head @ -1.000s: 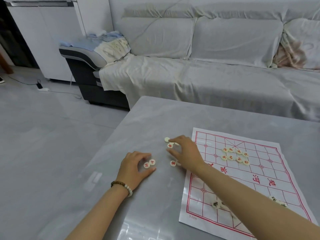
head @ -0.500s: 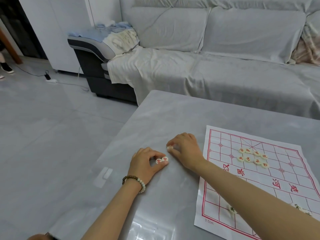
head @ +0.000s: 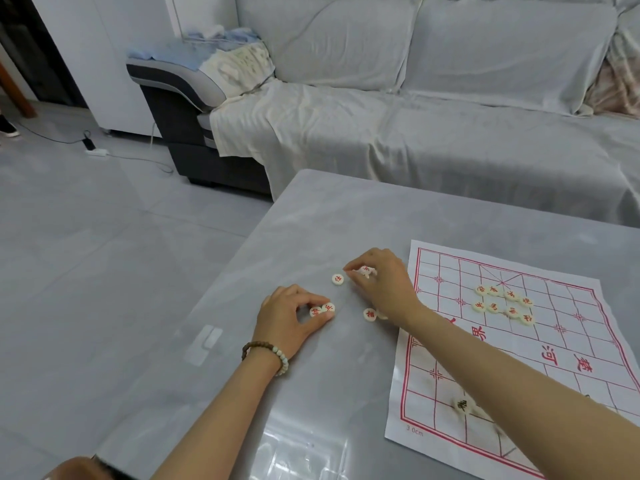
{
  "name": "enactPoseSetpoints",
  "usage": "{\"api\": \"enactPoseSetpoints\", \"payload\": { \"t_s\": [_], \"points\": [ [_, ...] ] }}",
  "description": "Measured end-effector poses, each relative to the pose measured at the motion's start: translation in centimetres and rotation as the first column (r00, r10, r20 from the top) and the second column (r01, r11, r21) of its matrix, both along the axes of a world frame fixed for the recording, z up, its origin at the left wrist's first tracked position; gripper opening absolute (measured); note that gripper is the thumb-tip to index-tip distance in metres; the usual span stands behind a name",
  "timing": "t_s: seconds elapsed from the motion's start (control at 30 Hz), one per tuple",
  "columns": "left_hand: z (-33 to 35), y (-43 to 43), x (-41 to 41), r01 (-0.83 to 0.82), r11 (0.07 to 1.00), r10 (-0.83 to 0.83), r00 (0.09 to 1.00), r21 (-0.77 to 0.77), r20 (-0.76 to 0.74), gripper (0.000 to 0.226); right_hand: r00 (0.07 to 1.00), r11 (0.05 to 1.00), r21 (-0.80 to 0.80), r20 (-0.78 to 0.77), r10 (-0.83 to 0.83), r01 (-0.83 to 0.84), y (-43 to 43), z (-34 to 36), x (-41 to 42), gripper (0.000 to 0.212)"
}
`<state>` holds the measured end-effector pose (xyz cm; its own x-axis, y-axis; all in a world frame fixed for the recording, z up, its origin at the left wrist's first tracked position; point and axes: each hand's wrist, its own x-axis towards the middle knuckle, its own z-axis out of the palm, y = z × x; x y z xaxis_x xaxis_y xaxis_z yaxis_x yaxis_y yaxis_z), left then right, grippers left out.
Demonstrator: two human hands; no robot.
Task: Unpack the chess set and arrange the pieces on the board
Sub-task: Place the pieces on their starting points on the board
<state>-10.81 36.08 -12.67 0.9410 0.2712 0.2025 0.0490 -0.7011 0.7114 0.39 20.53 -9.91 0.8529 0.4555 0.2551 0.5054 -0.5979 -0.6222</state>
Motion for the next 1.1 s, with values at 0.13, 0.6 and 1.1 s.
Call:
{"api": "enactPoseSetpoints", "payload": {
  "t_s": [0.13,0.6,1.1],
  "points": [
    [-0.2,0.0,0.1,0.002,1.0,-0.002,1.0,0.011,0.002,0.016,0.986,0.978,-0.137,-0.063,0.153,-0.16,-4.3,0.3,-2.0,0.022],
    [2.6,-3.2,-0.1,-0.007,0.986,0.005,1.0,-0.164,-0.011,0.015,0.971,0.963,-0.132,-0.066,0.229,-0.236,-6.0,-0.1,-3.5,0.026],
    [3.9,-16.7,12.8,0.275,0.96,-0.279,0.958,-0.06,-0.064,0.024,0.95,0.953,0.022,-0.092,-0.299,0.303,-26.0,1.4,4.2,0.021]
  ]
}}
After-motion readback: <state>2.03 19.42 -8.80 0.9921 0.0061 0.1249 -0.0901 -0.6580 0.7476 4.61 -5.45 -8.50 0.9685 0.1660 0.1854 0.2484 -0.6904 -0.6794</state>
